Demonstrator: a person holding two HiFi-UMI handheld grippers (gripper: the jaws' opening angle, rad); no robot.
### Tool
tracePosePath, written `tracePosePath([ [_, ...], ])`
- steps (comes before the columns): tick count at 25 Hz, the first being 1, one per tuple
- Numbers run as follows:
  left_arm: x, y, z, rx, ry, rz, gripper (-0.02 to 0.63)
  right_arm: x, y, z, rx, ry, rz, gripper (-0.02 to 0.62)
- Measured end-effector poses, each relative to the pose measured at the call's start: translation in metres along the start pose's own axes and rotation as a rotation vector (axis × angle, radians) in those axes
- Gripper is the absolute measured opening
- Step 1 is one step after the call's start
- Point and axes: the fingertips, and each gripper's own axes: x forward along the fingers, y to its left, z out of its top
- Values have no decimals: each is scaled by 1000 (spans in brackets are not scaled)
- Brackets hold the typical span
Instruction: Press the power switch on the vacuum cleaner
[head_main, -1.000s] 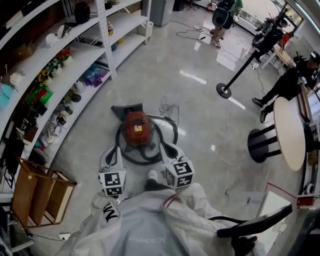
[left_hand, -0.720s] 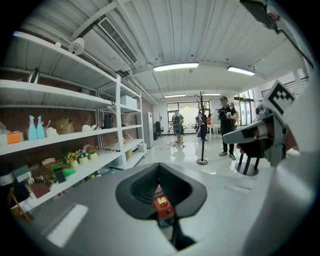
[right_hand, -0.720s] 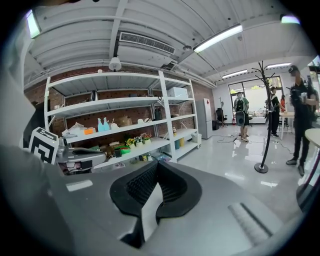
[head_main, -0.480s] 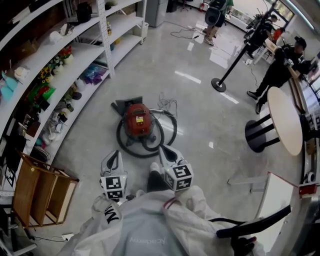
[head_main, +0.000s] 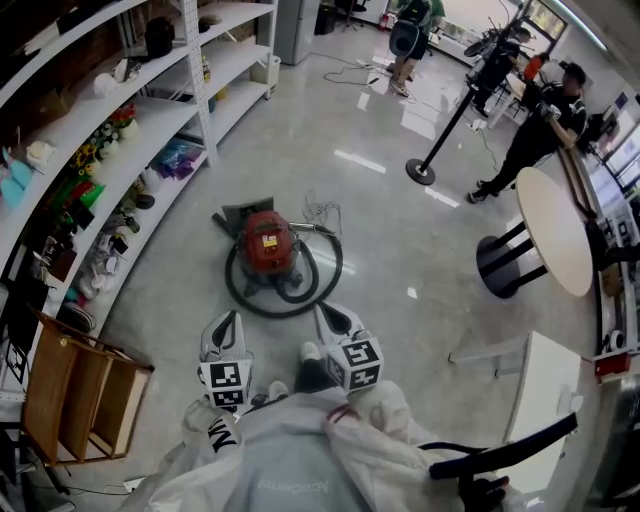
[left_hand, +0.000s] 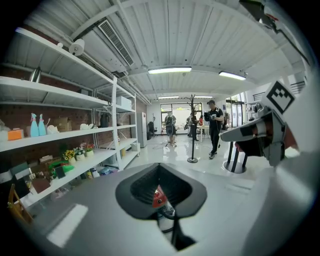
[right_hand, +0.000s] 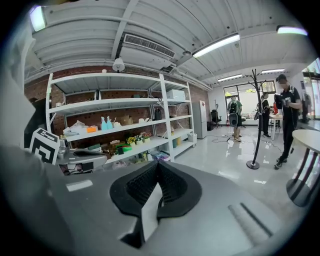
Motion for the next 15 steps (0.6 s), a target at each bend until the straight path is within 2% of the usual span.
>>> tracePosePath([
  [10, 3, -29, 4, -2, -6, -39, 0, -23, -16, -20, 21, 30, -29, 0],
  [15, 8, -37, 10, 5, -7, -21, 0, -23, -27, -20, 27, 27, -9, 0],
])
